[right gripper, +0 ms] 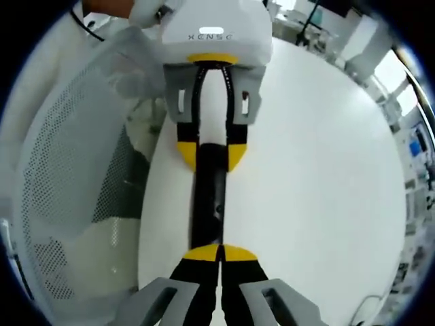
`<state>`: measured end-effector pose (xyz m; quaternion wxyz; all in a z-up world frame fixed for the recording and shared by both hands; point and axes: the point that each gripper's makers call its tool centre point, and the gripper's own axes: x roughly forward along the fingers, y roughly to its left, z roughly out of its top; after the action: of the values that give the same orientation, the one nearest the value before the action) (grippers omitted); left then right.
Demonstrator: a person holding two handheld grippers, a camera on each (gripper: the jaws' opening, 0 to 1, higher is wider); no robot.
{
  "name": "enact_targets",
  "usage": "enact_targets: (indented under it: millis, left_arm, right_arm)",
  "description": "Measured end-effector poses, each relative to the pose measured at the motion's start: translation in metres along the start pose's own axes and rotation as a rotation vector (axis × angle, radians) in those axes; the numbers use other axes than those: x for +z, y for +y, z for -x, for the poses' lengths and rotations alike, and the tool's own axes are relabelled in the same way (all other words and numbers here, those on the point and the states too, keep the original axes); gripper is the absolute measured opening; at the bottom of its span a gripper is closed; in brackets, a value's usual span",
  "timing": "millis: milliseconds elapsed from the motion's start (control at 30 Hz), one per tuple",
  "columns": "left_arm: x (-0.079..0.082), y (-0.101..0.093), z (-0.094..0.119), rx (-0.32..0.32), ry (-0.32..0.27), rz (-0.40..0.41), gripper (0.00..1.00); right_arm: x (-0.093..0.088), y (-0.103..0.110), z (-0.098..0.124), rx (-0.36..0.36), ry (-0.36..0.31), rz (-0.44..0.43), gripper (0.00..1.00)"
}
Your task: Press the specified remote control buttons in sequence, fully releasing each button before pressing the next.
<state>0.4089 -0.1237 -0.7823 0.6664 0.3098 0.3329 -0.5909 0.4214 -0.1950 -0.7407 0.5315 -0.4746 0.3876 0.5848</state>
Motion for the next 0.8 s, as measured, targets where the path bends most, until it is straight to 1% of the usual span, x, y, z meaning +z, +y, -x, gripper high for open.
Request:
enact_targets:
  millis: [267,800]
  left_arm:
    - [0.0,0.001,0.0,-0.003,0.002,-0.002,0.24]
    - [-0.001,0.001,0.0,-0.006,-0.006,0.001,0.24]
  right_arm:
    - [0.006,0.002,0.0,0.012,0.0,0.015,0.0]
    - [0.011,0.006,-0.016,0.055,-0.003,0.018,0.0]
